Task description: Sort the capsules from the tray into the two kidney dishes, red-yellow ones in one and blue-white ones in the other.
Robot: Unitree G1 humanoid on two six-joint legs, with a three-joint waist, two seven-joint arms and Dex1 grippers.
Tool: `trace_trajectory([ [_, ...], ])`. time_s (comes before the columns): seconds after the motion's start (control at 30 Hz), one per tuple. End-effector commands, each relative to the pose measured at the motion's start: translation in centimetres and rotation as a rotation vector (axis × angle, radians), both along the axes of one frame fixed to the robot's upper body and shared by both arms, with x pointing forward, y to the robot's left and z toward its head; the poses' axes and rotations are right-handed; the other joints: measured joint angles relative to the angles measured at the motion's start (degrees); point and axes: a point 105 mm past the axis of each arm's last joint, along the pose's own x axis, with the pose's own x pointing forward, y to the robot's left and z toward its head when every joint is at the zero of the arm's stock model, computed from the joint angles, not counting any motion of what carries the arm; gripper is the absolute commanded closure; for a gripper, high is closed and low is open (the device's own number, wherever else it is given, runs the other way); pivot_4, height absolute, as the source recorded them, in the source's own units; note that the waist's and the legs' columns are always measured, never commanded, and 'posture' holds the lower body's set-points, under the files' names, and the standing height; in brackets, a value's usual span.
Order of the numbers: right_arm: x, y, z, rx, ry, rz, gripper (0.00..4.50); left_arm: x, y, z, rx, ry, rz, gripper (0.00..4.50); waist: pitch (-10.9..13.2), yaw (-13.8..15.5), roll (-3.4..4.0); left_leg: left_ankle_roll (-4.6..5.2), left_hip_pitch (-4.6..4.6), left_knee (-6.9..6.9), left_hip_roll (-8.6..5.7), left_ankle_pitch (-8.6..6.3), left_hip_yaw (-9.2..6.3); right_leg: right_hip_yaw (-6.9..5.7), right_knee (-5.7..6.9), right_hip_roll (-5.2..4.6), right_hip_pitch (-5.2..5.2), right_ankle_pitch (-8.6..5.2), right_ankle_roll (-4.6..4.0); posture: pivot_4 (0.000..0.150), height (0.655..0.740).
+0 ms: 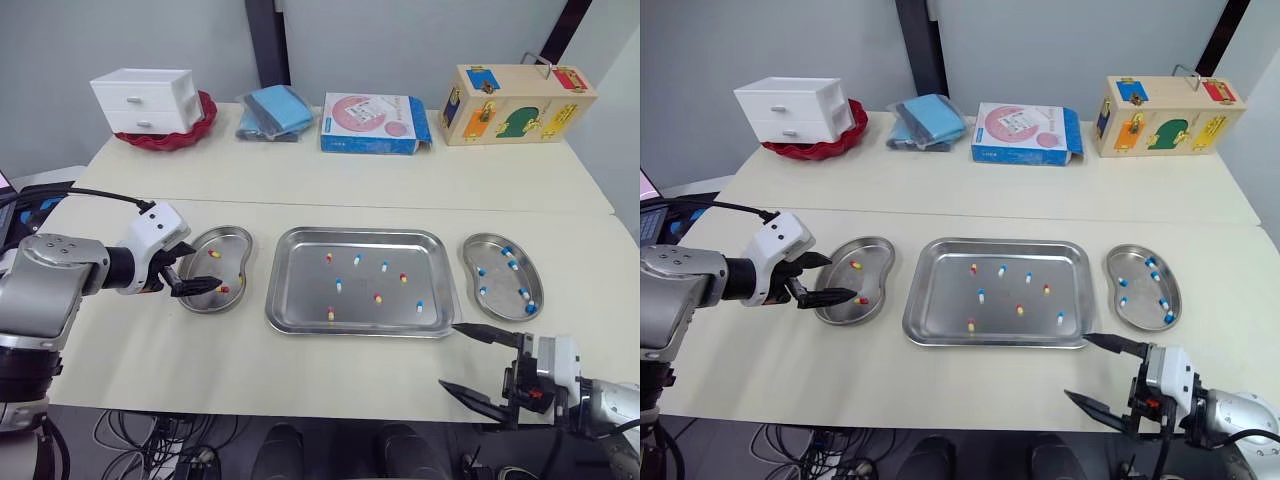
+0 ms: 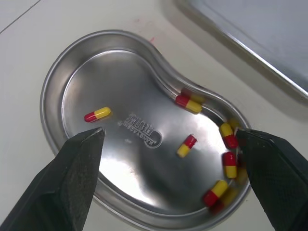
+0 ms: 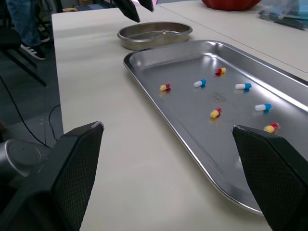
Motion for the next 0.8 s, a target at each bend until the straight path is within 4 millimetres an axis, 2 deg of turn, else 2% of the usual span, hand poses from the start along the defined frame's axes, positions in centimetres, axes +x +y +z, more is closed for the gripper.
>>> trace_trajectory([
  [0.03,0.1,-1.3,1.4,-0.035,0.040,-0.062,0.00,-1.0,1.4,2.2,-0.030,-0.124,0.017,0.02,0.0,-0.2,-0.01,0.00,0.01,-0.01,0.02,0.00,-0.02,-0.01,-0.01,0.01,0.00,0.00,-0.01,0.150,0.7400],
  [0.17,0.1,-4.4,2.2,-0.113,0.117,-0.169,0.00,-2.9,6.0,1.8,-0.018,-0.134,0.167,0.02,0.0,0.0,-0.02,0.00,0.01,-0.03,0.01,0.00,-0.01,-0.02,-0.01,0.00,0.00,-0.02,-0.03,0.150,0.7400],
  [0.3,0.6,-8.7,3.3,-0.141,0.180,-0.317,0.00,-5.8,10.6,0.4,0.034,-0.107,0.299,0.02,0.0,-0.1,-0.09,0.01,0.07,-0.08,0.01,-0.01,0.06,0.03,-0.08,-0.03,0.01,-0.02,-0.03,0.150,0.7400],
  [0.4,1.4,-11.3,4.2,-0.165,0.162,-0.402,0.00,-7.1,12.9,-0.3,0.046,-0.102,0.369,0.02,0.0,-0.1,-0.14,0.01,0.09,-0.09,0.01,-0.01,0.08,0.03,-0.10,-0.03,0.00,-0.02,-0.03,0.150,0.7400],
  [0.5,1.6,-13.3,3.9,-0.229,0.174,-0.440,0.00,-7.7,14.1,-1.0,0.055,-0.094,0.404,0.02,0.0,0.1,-0.20,0.01,0.09,-0.10,0.00,-0.01,0.10,0.04,-0.12,-0.05,0.00,-0.03,-0.02,0.150,0.7400],
  [0.6,1.7,-14.6,3.5,-0.260,0.200,-0.461,0.00,-7.9,14.3,-1.2,0.050,-0.090,0.406,0.02,0.0,0.1,-0.22,0.01,0.09,-0.18,0.00,-0.01,0.11,0.02,-0.22,-0.06,-0.01,-0.03,-0.02,0.150,0.7400],
  [0.8,2.0,-15.5,3.2,-0.283,0.203,-0.458,0.00,-8.1,14.0,-1.8,0.041,-0.070,0.400,0.02,0.0,-0.4,-0.20,0.01,0.12,-0.36,0.02,-0.01,0.17,0.06,-0.30,-0.06,-0.01,-0.03,-0.02,0.150,0.7400],
])
